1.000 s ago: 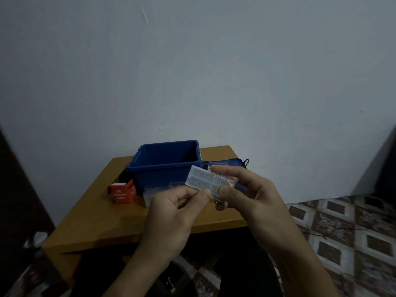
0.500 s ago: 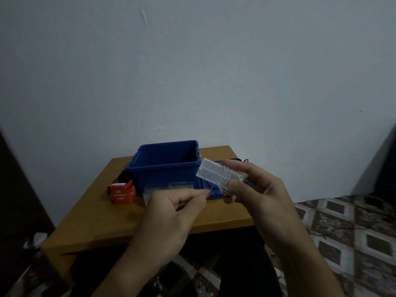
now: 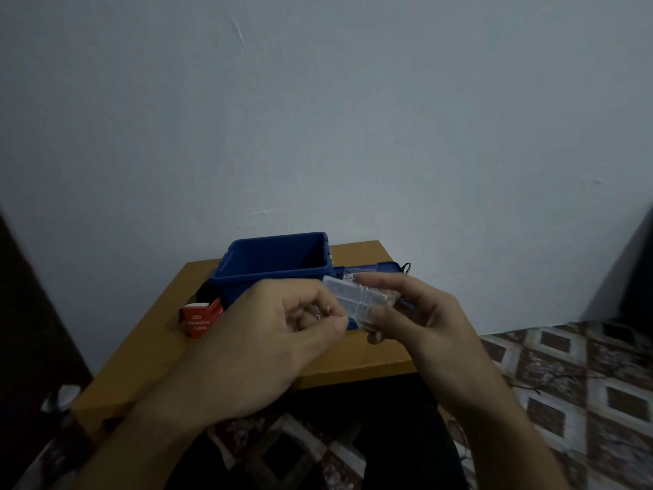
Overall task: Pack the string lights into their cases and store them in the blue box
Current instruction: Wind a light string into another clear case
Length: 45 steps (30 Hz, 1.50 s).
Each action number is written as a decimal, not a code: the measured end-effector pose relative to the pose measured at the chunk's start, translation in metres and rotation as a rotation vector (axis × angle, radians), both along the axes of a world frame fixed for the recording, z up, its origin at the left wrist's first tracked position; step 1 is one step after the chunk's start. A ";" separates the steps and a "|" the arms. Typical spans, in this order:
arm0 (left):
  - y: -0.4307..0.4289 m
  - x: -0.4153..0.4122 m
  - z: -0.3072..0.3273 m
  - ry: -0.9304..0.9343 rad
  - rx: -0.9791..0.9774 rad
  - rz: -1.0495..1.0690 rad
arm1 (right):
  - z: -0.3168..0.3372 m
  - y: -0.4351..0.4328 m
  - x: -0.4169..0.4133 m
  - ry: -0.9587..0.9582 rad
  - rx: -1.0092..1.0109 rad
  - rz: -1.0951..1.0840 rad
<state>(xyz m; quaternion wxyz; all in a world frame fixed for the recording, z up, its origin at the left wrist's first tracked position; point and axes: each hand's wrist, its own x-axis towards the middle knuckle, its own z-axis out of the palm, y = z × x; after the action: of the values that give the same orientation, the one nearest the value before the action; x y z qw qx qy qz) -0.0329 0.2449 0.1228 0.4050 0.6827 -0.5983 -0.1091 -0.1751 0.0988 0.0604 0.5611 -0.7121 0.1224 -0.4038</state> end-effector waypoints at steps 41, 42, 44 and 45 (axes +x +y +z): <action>-0.037 0.016 -0.049 0.739 -0.077 -0.226 | 0.001 -0.002 0.001 -0.182 0.269 0.164; -0.036 0.015 -0.050 0.686 -0.109 -0.185 | 0.000 -0.002 0.001 -0.180 0.261 0.142; -0.035 0.013 -0.050 0.616 -0.157 -0.132 | 0.000 -0.002 0.002 -0.175 0.251 0.101; -0.034 0.012 -0.051 0.599 -0.173 -0.117 | 0.000 -0.002 0.002 -0.176 0.253 0.088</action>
<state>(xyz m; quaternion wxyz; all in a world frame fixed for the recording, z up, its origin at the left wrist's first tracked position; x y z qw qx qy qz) -0.0207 0.2108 0.0715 0.6127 0.5478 -0.4977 -0.2772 -0.1726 0.0971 0.0607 0.6719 -0.6023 0.0913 -0.4212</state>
